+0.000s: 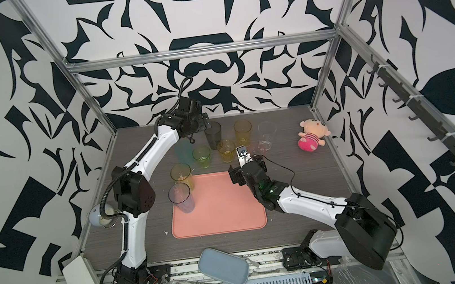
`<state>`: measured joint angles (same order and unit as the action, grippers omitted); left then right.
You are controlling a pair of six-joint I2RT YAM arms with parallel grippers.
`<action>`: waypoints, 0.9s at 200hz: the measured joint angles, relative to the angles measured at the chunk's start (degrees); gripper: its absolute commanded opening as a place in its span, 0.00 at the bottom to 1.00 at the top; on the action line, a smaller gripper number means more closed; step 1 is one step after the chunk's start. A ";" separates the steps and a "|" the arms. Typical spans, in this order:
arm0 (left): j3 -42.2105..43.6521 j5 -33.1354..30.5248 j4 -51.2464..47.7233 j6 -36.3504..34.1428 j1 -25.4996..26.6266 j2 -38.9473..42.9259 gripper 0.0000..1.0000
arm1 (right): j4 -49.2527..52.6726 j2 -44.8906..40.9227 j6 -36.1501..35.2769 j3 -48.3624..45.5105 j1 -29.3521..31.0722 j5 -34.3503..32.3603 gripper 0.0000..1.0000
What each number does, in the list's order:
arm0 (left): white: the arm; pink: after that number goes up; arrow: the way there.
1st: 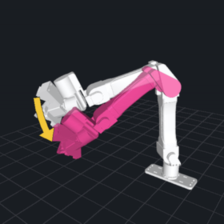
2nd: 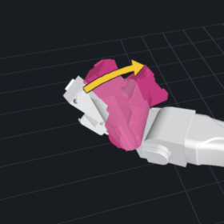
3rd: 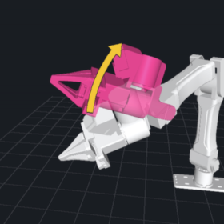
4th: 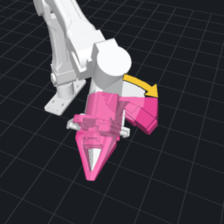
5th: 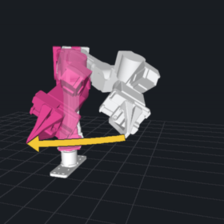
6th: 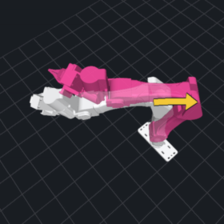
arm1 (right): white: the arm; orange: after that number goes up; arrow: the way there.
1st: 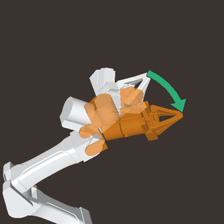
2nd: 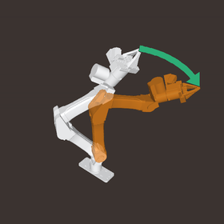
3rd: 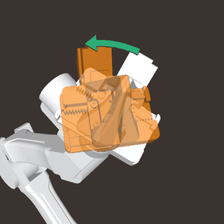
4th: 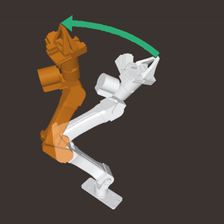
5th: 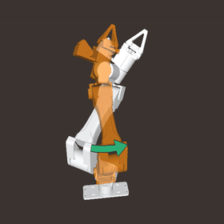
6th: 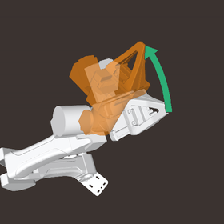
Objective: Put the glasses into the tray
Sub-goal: 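Lower the left gripper and close it on the dark grey glass rim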
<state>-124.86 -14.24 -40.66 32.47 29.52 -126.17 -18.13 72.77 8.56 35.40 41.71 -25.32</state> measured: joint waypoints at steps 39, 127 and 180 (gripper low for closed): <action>-1.70 1.60 -0.24 1.25 -0.07 -2.56 0.87 | -0.24 -0.50 0.04 -0.35 0.00 -0.13 0.99; -4.07 8.50 -0.72 4.24 -1.53 -7.02 0.51 | -1.05 -0.74 0.07 -0.87 0.00 -0.31 1.00; -4.57 10.56 -0.72 5.05 -1.92 -7.54 0.38 | -1.05 -0.74 0.11 -0.90 0.00 -0.26 1.00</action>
<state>-129.43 -3.68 -41.39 37.52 27.59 -133.71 -19.18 72.03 8.67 34.50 41.71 -25.58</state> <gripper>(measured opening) 0.397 0.998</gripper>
